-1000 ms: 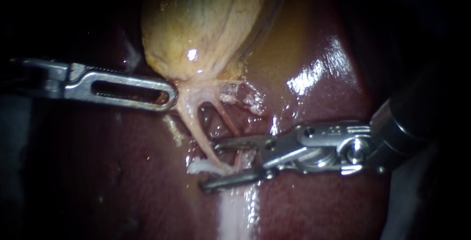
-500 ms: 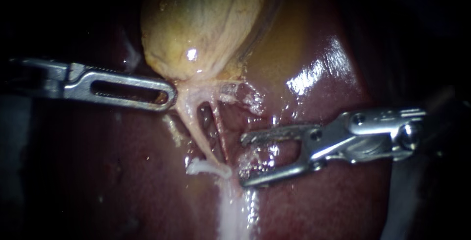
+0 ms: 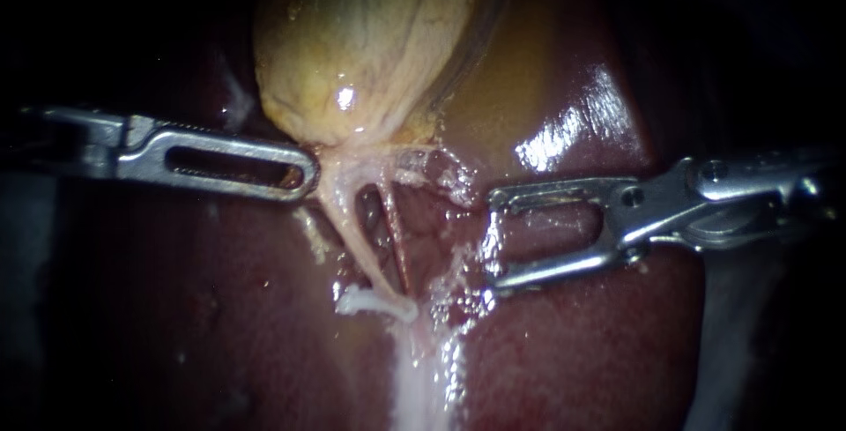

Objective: Going back first clip left tube

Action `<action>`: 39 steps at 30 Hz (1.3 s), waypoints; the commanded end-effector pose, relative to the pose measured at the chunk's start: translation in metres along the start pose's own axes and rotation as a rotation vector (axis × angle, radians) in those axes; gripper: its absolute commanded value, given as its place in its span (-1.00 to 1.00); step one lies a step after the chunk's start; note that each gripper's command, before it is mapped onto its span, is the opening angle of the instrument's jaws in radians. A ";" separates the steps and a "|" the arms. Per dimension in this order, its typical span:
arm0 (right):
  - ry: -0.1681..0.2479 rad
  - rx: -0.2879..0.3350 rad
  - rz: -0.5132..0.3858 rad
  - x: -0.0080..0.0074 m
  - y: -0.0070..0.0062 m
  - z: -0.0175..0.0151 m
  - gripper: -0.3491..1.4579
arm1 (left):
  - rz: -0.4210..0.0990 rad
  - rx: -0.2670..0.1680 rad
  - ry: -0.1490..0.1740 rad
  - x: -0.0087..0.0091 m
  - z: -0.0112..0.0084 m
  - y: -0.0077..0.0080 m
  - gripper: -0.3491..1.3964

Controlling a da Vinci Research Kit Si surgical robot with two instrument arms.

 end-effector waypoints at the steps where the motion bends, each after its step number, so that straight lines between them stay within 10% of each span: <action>1: 0.000 0.000 0.000 0.0000 0.0000 0.0000 -0.07 | 0.001 0.000 0.000 0.0000 0.0000 -0.0001 -1.00; 39: 0.000 0.001 0.000 -0.0001 -0.0001 -0.0001 -0.07 | 0.015 -0.001 -0.004 -0.0004 0.0065 -0.0031 -1.00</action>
